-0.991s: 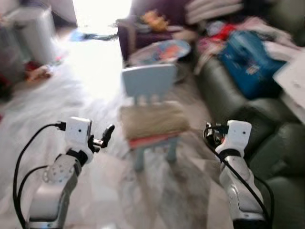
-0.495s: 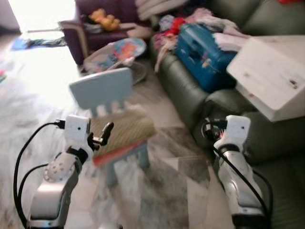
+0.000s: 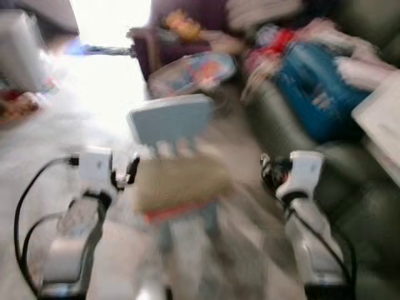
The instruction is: Move the pillow to the sofa
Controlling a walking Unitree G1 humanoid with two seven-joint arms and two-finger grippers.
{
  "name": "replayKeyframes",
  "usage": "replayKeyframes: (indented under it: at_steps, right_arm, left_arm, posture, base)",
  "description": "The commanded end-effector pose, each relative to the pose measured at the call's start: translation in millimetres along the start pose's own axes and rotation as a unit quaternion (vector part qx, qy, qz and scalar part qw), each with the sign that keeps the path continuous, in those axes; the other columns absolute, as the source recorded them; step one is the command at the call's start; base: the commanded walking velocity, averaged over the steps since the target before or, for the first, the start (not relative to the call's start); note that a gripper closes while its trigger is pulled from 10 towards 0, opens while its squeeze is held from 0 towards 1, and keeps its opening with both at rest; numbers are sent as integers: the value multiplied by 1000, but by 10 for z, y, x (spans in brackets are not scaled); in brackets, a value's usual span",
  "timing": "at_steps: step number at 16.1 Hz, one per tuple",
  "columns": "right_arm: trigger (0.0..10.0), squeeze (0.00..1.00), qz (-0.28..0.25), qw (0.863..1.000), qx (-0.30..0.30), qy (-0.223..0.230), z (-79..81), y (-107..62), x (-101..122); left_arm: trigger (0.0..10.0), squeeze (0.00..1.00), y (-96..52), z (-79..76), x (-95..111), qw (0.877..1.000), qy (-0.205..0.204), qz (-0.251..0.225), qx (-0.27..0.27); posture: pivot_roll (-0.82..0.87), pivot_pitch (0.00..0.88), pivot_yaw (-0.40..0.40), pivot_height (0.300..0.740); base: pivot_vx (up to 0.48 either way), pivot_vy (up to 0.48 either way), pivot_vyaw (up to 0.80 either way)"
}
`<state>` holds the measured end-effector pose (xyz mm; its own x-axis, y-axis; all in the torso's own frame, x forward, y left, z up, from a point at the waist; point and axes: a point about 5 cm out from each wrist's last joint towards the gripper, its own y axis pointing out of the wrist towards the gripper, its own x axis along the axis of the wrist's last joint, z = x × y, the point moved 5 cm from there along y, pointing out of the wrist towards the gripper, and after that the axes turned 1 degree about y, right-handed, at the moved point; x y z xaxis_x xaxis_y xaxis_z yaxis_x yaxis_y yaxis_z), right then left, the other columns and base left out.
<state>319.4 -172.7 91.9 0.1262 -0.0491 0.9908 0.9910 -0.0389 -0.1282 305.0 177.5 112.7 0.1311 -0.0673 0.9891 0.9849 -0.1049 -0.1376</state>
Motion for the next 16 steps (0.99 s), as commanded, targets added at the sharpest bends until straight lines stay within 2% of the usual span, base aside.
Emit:
replayKeyframes:
  at_steps: [1, 3, 9, 11, 16]
  right_arm:
    - [10000, 0, -7, 1000, -15, -3, -115, -12, 40]
    - [10000, 0, -11, 1000, -20, -1, -121, 24, 62]
    - [10000, 0, -8, 999, -37, -5, -200, 78, 62]
    - [10000, 0, -8, 999, -36, -7, -192, 85, 63]
    - [10000, 0, -11, 1000, -28, -6, -149, 86, 68]
  left_arm:
    - [10000, 0, -6, -14, -4, 1000, 2, 3, 10]
    - [10000, 0, 16, 17, 55, 999, 13, -8, 31]
    - [10000, 0, 8, -104, 66, 1000, -5, -15, -14]
    - [10000, 0, 9, -114, 68, 1000, -2, -16, -17]
    - [10000, 0, 7, -121, 70, 1000, -3, -19, -20]
  posture:
    - [24, 0, -64, 740]
    - [27, 0, -66, 740]
    - [28, 0, -73, 740]
    - [28, 0, -73, 740]
    - [26, 0, -73, 740]
  base:
    - [0, 0, 700]
    - [0, 0, 338]
    - [0, 0, 0]
    - [0, 0, -456]
    - [358, 0, -99]
